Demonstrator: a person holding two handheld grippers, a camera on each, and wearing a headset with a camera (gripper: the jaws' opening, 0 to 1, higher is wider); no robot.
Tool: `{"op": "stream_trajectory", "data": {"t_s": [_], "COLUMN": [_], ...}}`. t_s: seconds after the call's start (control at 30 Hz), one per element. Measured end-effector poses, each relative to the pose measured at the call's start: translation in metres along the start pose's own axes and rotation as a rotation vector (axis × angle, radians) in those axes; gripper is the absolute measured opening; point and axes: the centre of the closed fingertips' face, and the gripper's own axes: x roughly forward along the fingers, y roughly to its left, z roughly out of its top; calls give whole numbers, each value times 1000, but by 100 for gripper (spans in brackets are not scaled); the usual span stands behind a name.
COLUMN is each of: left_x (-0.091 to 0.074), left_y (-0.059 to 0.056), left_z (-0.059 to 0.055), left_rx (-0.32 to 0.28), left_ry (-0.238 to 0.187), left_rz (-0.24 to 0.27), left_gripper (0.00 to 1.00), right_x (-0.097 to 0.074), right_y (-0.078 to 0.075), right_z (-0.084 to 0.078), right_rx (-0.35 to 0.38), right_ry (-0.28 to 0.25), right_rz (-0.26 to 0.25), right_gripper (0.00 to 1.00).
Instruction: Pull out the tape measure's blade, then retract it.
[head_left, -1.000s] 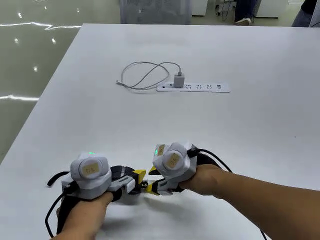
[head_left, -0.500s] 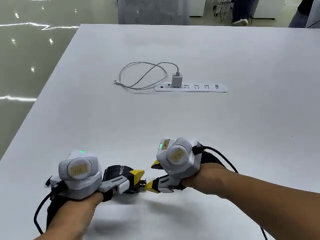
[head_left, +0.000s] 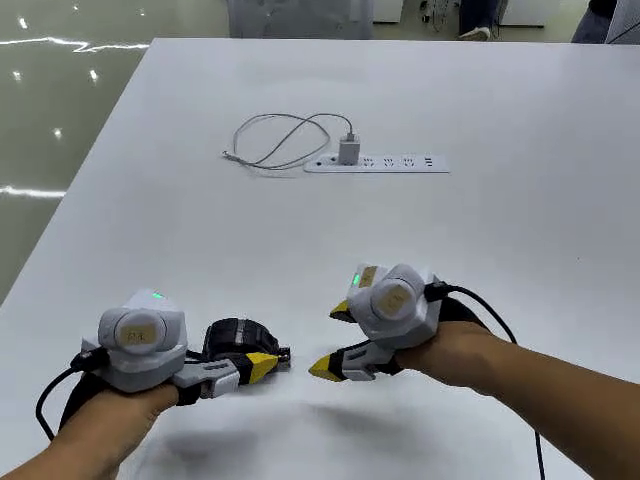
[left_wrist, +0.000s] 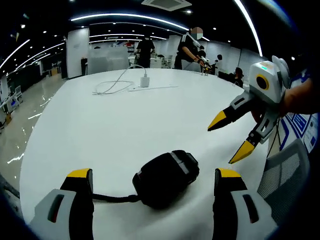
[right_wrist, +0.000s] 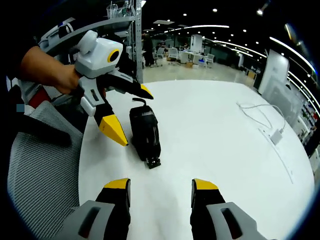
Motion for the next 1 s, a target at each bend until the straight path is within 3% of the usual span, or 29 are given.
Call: {"op": "stream_trajectory", "data": {"t_s": [0.13,0.27,0.43,0.5,0.7,1.0], "left_x": [-8,-14,-21,-25,-36,-47], "left_y": [-3,-1,1,-1,2,8], "left_z": [0,-1,1,5,1,-5], "left_rx": [34,29,49,50,117,121], "left_ry": [-6,-20,-28,-54,-55,-53], "left_rz": [-49,-91,-115,-138,-149,-149], "left_gripper": [99,99,99,99,99,99], "right_x": [-14,-24,-36,-38,-52,-71], "right_y": [1,-1,-8,-11,-15,-18], "right_z": [-11,-18,-25,-28,-40,-63], "right_rx": [16,44,72,81,116,156], "right_ry": [-4,-14,-26,-29,-55,-74], "right_rz": [-16,-36,-66,-75,-89,-110], "right_gripper": [47,48,50,51,55,65]}}
